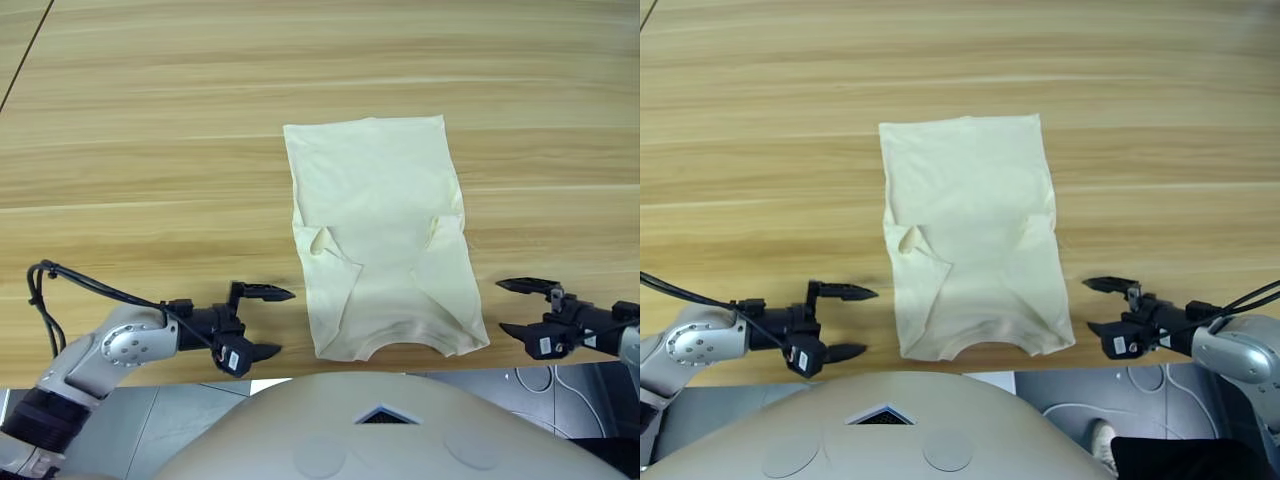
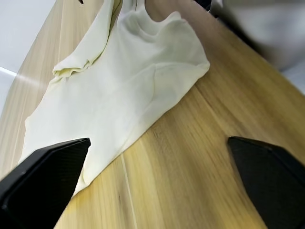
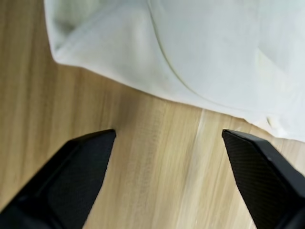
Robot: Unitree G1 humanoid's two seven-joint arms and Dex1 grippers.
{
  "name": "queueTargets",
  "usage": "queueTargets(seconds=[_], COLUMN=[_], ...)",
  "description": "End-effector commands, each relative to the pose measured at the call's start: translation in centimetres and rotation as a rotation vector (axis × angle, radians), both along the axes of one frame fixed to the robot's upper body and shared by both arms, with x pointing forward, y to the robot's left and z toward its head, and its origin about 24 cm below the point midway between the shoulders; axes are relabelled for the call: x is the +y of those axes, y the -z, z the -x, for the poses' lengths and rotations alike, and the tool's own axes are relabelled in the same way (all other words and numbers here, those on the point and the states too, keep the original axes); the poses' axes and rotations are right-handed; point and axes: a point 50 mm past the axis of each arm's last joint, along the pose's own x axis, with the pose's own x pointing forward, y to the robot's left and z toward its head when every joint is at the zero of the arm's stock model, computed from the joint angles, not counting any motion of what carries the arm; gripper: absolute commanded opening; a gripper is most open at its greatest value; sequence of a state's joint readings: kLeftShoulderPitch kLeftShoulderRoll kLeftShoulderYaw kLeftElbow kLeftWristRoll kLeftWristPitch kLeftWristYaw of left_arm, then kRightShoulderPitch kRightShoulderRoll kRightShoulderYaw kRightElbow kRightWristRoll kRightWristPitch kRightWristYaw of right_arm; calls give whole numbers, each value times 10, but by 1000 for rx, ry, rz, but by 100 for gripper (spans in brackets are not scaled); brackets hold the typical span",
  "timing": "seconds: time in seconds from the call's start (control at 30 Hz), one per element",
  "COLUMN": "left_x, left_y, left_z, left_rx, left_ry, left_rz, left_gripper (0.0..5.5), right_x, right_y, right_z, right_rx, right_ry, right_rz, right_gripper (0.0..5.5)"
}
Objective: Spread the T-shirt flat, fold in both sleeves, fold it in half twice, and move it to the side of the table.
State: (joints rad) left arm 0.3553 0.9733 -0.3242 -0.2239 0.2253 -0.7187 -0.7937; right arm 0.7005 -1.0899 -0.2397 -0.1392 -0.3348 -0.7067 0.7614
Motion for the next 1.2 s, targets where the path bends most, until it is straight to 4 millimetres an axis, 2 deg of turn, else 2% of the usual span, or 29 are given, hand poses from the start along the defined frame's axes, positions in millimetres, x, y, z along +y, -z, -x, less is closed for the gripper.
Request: queueTargets(seconds=[0.03,0.23,0.5,0.6,0.8,0.87,1.2], left_x=[0,-8,-18,-24,-31,-34,-36], left_y=[13,17,30,29,29,28,34], left_z=[16,18,18,12,8,7,0], left_rx=[112,155,186,164,156,155,146], left_ry=[55,91,115,103,102,99,82], left_rz=[-60,-14,-2,24,45,57,25], left_gripper=[540,540,540,540,540,540,384], right_x=[8,14,21,23,23,24,26], right_y=[7,3,7,8,9,10,13], right_z=[17,25,25,25,27,27,28], right_rx=[95,111,98,96,94,96,94], right_ry=[-60,-92,-102,-109,-109,-111,-116], right_rz=[-20,-59,-86,-96,-101,-102,-109], right_gripper=[414,414,414,414,317,269,97])
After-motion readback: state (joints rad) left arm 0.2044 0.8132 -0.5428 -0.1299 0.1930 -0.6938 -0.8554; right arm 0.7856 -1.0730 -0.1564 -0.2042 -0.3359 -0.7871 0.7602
